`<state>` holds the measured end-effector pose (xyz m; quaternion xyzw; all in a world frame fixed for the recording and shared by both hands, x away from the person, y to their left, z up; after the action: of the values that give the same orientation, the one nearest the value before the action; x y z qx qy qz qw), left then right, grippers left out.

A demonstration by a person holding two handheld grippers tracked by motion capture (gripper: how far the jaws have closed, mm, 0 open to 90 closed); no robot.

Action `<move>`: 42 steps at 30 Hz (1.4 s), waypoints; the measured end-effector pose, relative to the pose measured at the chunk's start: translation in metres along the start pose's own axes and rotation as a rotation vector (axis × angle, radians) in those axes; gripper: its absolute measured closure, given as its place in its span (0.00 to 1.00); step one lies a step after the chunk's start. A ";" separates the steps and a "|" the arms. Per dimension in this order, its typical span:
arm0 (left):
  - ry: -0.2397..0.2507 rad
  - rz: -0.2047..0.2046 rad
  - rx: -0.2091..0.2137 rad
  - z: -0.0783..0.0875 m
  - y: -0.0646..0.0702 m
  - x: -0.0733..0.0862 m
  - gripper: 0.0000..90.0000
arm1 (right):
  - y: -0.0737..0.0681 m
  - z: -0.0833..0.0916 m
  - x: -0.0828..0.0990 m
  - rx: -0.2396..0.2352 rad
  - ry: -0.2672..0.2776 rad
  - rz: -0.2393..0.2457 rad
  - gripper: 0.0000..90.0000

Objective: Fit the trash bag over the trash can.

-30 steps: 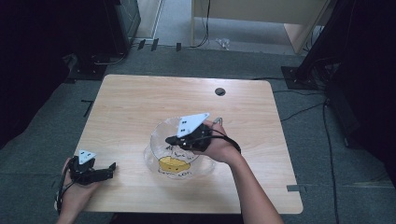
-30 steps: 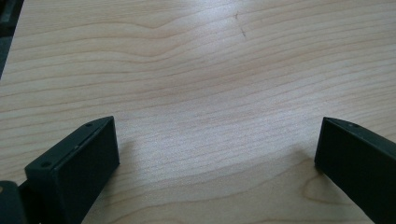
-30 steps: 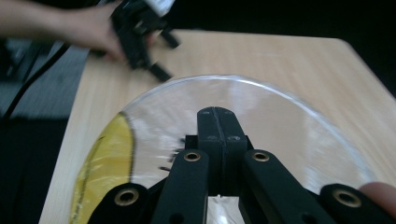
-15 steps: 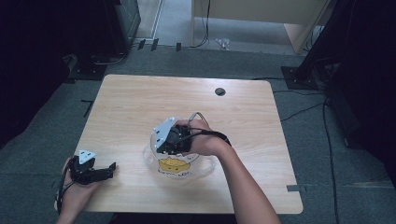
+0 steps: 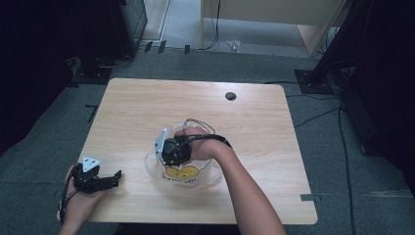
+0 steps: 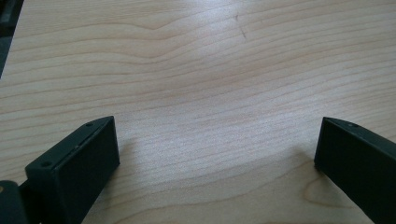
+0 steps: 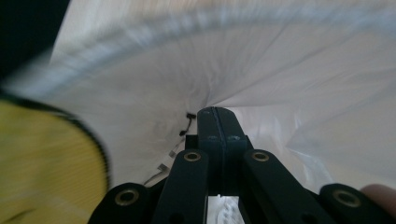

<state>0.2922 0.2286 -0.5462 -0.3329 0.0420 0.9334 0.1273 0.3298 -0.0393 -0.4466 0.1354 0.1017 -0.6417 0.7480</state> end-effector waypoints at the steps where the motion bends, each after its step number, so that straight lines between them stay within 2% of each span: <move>1: 0.000 0.000 0.000 0.000 0.000 0.000 0.00 | 0.001 -0.006 0.001 -0.011 -0.022 0.001 1.00; 4: 0.000 0.002 0.000 0.000 0.000 0.000 0.00 | 0.002 -0.019 0.001 -0.051 -0.072 -0.014 1.00; 6: 0.000 0.001 0.000 0.000 0.000 0.000 0.00 | 0.003 -0.024 0.000 -0.068 -0.087 -0.031 1.00; 7: 0.001 0.001 0.000 0.000 0.000 0.000 0.00 | 0.005 -0.027 0.000 -0.098 -0.083 -0.055 1.00; 9: 0.000 0.002 0.000 0.000 0.000 0.000 0.00 | 0.007 -0.031 0.001 -0.127 -0.090 -0.072 1.00; 13: 0.001 0.002 0.000 0.000 0.000 0.000 0.00 | 0.011 -0.041 0.003 -0.149 -0.089 -0.058 1.00; 15: 0.001 0.002 0.001 0.000 0.000 0.000 0.00 | 0.013 -0.042 0.004 -0.144 -0.080 -0.037 1.00; 22: 0.000 0.002 0.000 0.000 0.000 0.000 0.00 | 0.014 -0.040 0.003 -0.113 -0.089 -0.024 1.00; 27: 0.000 0.001 0.001 0.000 0.000 0.000 0.00 | 0.014 -0.027 -0.001 -0.083 -0.070 -0.019 1.00; 32: 0.000 0.002 0.001 0.000 0.000 0.000 0.00 | 0.011 -0.009 -0.003 -0.068 -0.024 -0.018 1.00; 37: -0.001 0.001 0.001 0.000 0.000 0.000 0.00 | 0.002 0.012 -0.006 -0.039 0.010 0.024 1.00; 42: -0.001 0.004 -0.001 0.000 0.000 0.000 0.00 | -0.009 0.037 -0.005 0.001 0.011 0.059 1.00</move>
<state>0.2924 0.2281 -0.5461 -0.3325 0.0420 0.9338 0.1250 0.3197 -0.0481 -0.4108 0.1422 0.1012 -0.6186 0.7661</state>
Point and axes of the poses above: each handheld gripper's, and its own axes: z roughly backward along the jaws, x roughly out of its underside, y roughly to its right, the point moved 4 cm from there along -z, roughly forward along the jaws, and after that the axes turned 6 degrees about -y, right-handed, at the moved point
